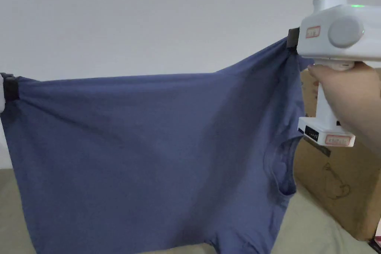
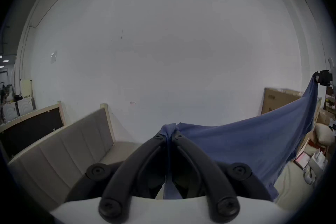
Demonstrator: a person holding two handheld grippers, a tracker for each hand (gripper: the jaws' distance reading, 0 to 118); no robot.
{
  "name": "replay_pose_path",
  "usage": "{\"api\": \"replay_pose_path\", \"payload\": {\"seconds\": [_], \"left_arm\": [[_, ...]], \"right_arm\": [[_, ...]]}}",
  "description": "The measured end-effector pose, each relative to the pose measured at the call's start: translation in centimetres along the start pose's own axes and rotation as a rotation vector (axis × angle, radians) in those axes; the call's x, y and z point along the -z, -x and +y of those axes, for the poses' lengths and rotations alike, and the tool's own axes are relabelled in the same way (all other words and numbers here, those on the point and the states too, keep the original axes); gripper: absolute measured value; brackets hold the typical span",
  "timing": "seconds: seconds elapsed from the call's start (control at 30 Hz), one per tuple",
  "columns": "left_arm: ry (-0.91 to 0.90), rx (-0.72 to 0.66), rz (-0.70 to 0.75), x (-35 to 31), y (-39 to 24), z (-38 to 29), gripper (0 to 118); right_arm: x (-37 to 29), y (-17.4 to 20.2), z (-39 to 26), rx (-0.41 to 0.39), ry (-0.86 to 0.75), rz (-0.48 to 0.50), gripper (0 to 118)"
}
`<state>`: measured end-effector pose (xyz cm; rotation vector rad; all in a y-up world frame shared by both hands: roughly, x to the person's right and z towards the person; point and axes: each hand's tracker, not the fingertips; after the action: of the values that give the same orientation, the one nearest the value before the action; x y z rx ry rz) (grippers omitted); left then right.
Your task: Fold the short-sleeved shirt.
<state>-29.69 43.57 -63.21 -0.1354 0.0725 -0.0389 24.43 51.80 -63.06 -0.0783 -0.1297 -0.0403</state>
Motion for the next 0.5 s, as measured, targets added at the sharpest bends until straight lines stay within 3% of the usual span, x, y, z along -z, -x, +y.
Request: {"api": "replay_pose_path", "payload": {"seconds": [0.1,0.27,0.37,0.5], "left_arm": [[0.118,-0.002,-0.035,0.5,-1.0,-5.6,4],[0.426,-0.070,-0.147,-2.3,-1.8,-19.0,4],[0.568,0.004,-0.162,-7.3,-1.7,-26.5,4],[0.759,0.081,-0.188,-13.6,0.9,-33.3,4]], "right_arm": [[0.1,-0.7,-8.3,0.025,0.140,0.014,1],[-3.1,-3.6,-26.6,0.082,0.525,0.043,1],[-8.7,-5.2,-35.5,0.007,0.743,0.061,1],[-17.5,-7.9,-42.0,-0.054,0.965,0.135,1]]}}
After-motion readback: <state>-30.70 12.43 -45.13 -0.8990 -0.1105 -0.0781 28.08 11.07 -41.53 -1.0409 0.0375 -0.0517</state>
